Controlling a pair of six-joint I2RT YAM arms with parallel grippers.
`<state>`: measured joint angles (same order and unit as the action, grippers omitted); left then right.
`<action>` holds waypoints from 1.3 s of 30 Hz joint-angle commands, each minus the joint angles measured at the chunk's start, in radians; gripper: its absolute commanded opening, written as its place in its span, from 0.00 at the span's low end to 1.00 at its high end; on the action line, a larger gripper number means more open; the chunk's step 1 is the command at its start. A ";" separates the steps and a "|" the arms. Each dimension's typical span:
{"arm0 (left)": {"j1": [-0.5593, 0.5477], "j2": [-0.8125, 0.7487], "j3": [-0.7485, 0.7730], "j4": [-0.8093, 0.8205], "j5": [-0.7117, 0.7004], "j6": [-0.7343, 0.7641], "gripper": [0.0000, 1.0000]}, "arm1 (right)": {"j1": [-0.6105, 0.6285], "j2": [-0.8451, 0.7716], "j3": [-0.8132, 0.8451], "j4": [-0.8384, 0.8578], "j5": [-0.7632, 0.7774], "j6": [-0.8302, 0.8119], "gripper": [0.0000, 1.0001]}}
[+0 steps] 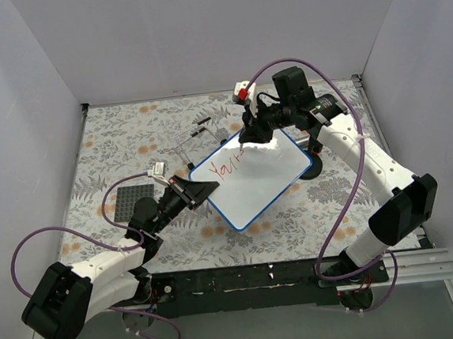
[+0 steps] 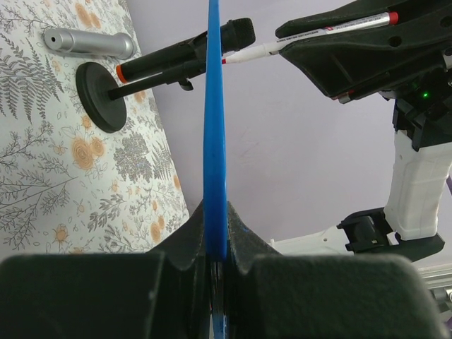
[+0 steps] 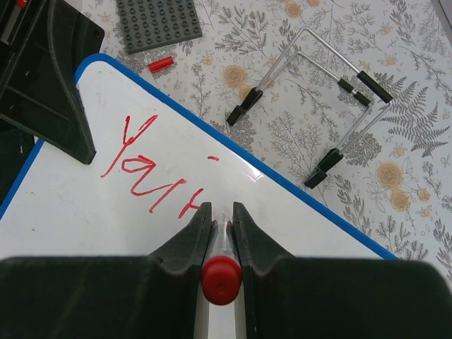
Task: Write a sentence on the whiteboard
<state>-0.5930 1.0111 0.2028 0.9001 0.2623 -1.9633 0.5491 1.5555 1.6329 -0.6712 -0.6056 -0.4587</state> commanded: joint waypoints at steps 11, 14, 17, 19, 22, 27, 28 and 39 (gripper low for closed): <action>-0.004 -0.032 0.017 0.140 -0.006 -0.016 0.00 | -0.006 -0.032 -0.013 -0.011 -0.085 -0.021 0.01; -0.004 -0.037 0.015 0.138 -0.011 -0.014 0.00 | -0.005 -0.049 -0.037 -0.022 -0.074 -0.028 0.01; -0.004 -0.039 0.015 0.138 -0.012 -0.014 0.00 | -0.006 -0.064 -0.056 -0.033 -0.065 -0.037 0.01; -0.004 -0.042 0.015 0.138 -0.012 -0.014 0.00 | -0.005 -0.071 -0.068 -0.037 -0.060 -0.041 0.01; -0.004 -0.045 0.015 0.134 -0.012 -0.013 0.00 | -0.006 -0.089 -0.082 -0.037 -0.043 -0.049 0.01; -0.004 -0.043 0.015 0.134 -0.011 -0.013 0.00 | -0.014 -0.098 -0.084 -0.034 -0.005 -0.051 0.01; -0.004 -0.043 0.015 0.137 -0.011 -0.013 0.00 | -0.017 -0.098 -0.076 -0.034 0.001 -0.051 0.01; -0.004 -0.046 0.007 0.131 -0.008 -0.009 0.00 | -0.054 -0.038 0.105 -0.070 -0.123 -0.047 0.01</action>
<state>-0.5930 1.0069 0.2024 0.9127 0.2623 -1.9606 0.4984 1.5249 1.6630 -0.7258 -0.6262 -0.5011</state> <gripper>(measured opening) 0.039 0.187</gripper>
